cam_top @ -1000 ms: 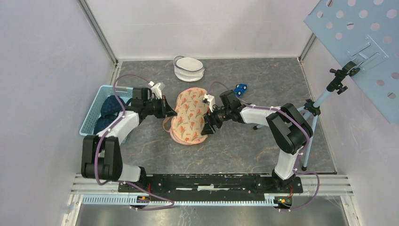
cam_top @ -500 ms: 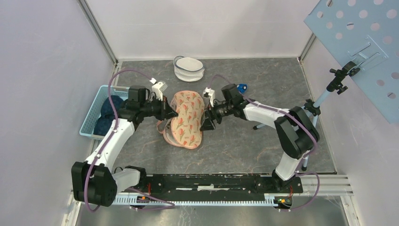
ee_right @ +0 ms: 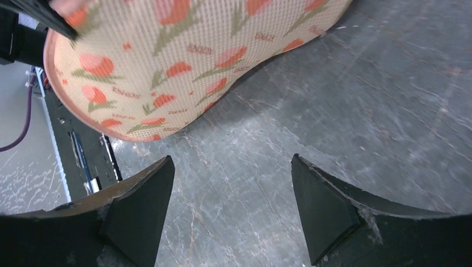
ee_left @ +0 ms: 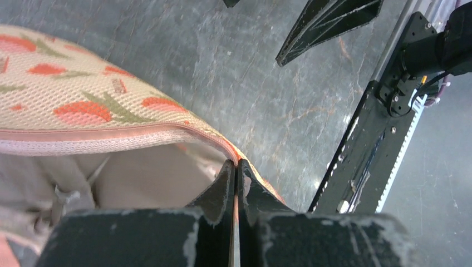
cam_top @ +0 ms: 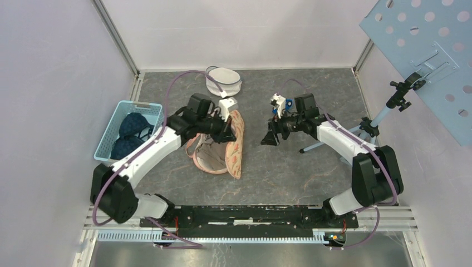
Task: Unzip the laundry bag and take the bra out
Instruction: Open the laundry bag at the center of the board, then adjust the bra in the laundry bag.
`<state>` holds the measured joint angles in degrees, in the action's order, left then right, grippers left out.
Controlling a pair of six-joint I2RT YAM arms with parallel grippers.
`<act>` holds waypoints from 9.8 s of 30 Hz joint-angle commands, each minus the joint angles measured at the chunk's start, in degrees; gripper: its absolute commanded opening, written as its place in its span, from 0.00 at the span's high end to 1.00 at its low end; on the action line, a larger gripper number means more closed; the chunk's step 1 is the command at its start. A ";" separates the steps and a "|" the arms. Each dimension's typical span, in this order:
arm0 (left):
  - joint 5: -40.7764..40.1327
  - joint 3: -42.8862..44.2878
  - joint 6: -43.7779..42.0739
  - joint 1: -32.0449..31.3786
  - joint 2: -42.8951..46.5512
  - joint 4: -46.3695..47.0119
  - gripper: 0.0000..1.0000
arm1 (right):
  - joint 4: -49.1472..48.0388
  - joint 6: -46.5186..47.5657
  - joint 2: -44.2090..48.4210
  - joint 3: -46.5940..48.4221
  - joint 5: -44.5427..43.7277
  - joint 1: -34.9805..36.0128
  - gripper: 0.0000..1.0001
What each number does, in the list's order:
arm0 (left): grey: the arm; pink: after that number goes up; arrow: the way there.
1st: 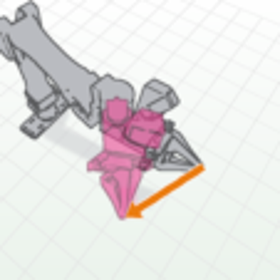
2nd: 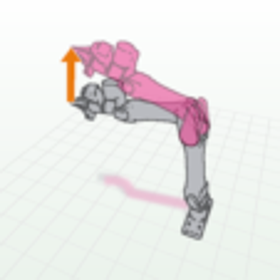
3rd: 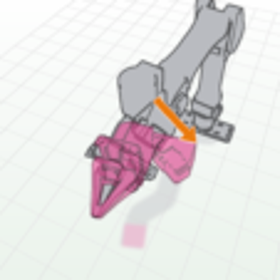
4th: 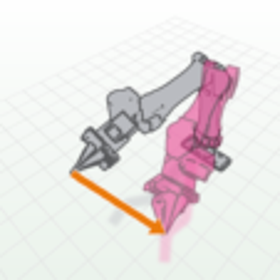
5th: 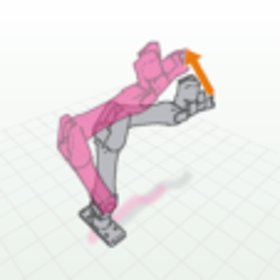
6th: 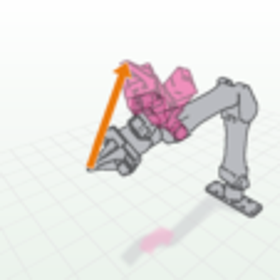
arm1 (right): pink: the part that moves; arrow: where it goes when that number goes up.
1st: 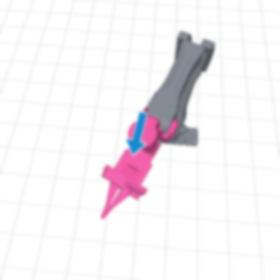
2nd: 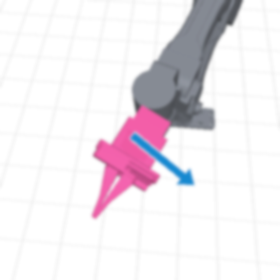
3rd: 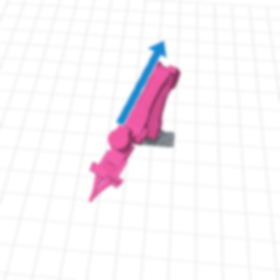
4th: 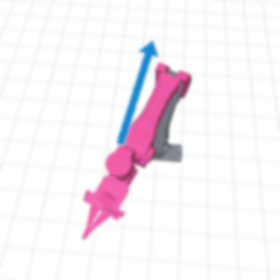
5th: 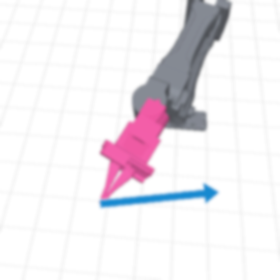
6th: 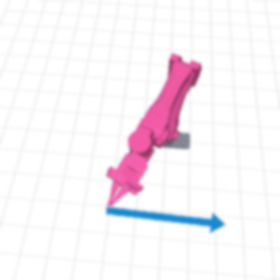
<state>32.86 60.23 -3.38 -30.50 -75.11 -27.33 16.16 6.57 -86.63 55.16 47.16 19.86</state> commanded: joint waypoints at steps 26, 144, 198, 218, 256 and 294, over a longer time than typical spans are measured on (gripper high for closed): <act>-5.65 23.15 5.57 -7.65 -20.79 0.55 0.47 | 8.68 7.30 11.84 0.92 -6.41 -6.75 0.17; 6.83 7.71 -14.48 23.55 -10.30 -8.84 0.56 | -62.38 -10.89 -19.88 -2.77 -11.42 24.96 1.00; 9.79 -8.50 -51.94 11.73 -4.01 1.96 0.97 | -59.76 -13.83 -21.95 -6.11 -11.98 24.12 1.00; 3.94 -11.21 -50.98 11.67 -1.52 8.83 0.55 | -61.76 -17.16 -22.53 -6.82 -10.86 23.05 1.00; 10.03 -3.75 -45.35 10.20 5.47 -8.68 0.98 | -63.10 -21.49 -23.92 -7.06 -10.78 21.78 1.00; 18.24 0.29 -40.00 11.35 0.63 -9.38 0.98 | -72.94 -32.03 -29.72 -1.28 -7.28 19.12 1.00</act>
<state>45.41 58.08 -44.60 -19.11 -76.62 -34.44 -56.21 -24.23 -114.48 52.84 41.65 40.69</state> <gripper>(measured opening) 0.032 0.023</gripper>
